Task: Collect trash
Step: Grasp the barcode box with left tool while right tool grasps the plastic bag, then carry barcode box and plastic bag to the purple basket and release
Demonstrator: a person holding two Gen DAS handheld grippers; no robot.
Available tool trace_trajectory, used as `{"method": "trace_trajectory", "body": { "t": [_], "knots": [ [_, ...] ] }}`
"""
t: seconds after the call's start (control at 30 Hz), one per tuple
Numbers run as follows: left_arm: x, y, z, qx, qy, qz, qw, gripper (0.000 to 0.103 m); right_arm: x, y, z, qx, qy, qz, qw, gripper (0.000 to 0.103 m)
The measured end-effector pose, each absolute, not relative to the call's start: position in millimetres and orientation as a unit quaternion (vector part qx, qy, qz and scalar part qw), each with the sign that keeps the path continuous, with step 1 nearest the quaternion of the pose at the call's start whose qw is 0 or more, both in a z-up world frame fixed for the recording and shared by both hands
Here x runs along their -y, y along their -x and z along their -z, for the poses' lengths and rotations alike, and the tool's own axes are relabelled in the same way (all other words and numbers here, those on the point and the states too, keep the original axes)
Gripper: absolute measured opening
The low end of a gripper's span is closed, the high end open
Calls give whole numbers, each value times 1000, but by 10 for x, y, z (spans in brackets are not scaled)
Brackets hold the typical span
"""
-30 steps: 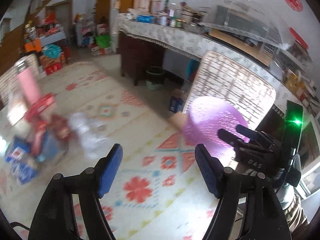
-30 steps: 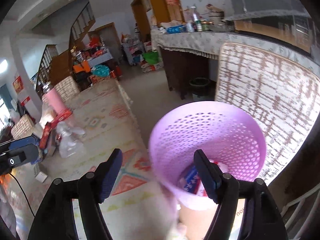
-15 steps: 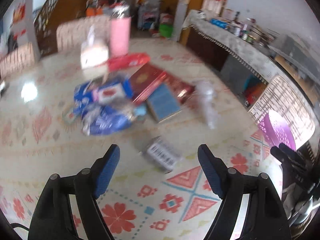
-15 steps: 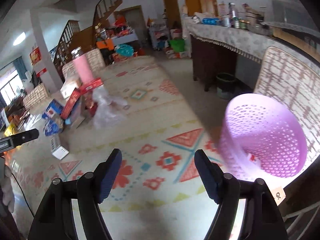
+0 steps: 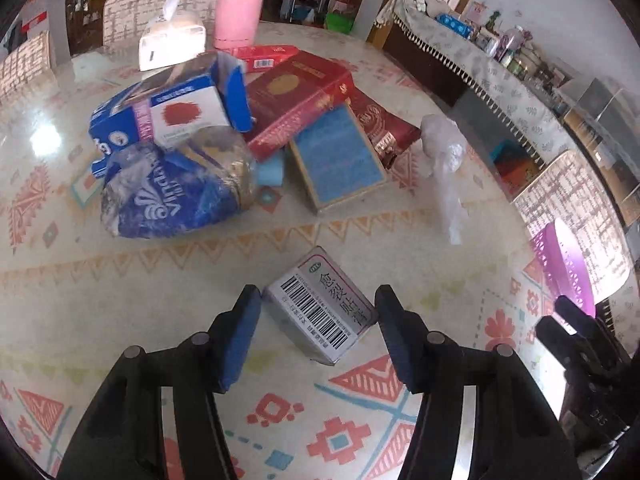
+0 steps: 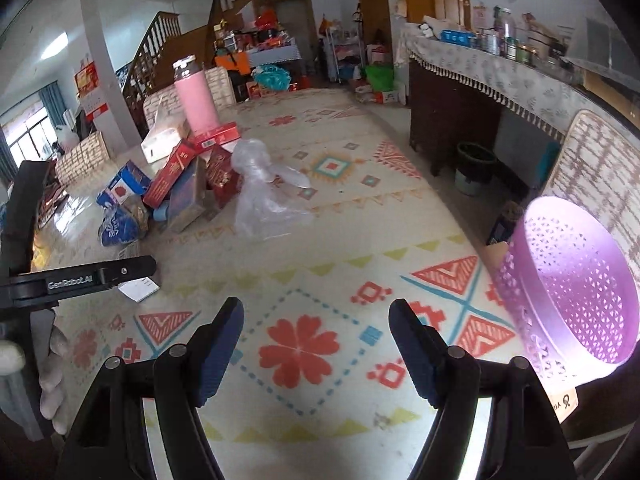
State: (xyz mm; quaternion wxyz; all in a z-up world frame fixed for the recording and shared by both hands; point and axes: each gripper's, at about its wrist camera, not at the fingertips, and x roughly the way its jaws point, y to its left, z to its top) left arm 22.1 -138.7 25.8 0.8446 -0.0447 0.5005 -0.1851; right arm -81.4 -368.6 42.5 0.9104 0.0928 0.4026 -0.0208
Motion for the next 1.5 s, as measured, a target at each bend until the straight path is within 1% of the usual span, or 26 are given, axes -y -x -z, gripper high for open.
{"method": "trace_trajectory", "body": {
  "t": [0.23,0.47,0.53,0.57,0.6,0.63,0.67,0.87,1.07,1.33,1.5],
  "knots": [
    [1192,-176,-396,-469,74,209,855,58,3474,318,-378,-425,-85,-9,901,79],
    [1177,-191,-398,-464,72,211,857,58,3281,-409,-411,-405,-49,5,913,79],
    [1170,-185,-403,-460,66,203,862,58,3243,-583,-359,-407,-33,21,913,77],
    [1166,-186,-405,-458,63,199,864,58,3224,-669,-310,-409,-27,29,912,69],
    [1162,-192,-402,-457,62,197,865,58,3224,-718,-278,-411,-23,32,911,45],
    [1155,-200,-399,-458,62,196,865,58,3208,-760,-230,-418,-18,33,908,28],
    [1149,-209,-391,-460,64,195,864,58,3209,-775,-205,-422,-18,33,906,20],
    [1129,-214,-375,-460,68,193,864,58,3256,-468,-336,-400,-33,17,916,20],
    [1145,-180,-383,-450,64,191,870,58,3294,47,-476,-400,-50,-2,915,20],
    [1215,-123,-352,-441,51,185,877,58,3329,583,-477,-403,-75,-4,912,20],
    [1289,-71,-360,-429,31,181,885,58,3462,903,-479,-392,-97,15,915,20]
  ]
}}
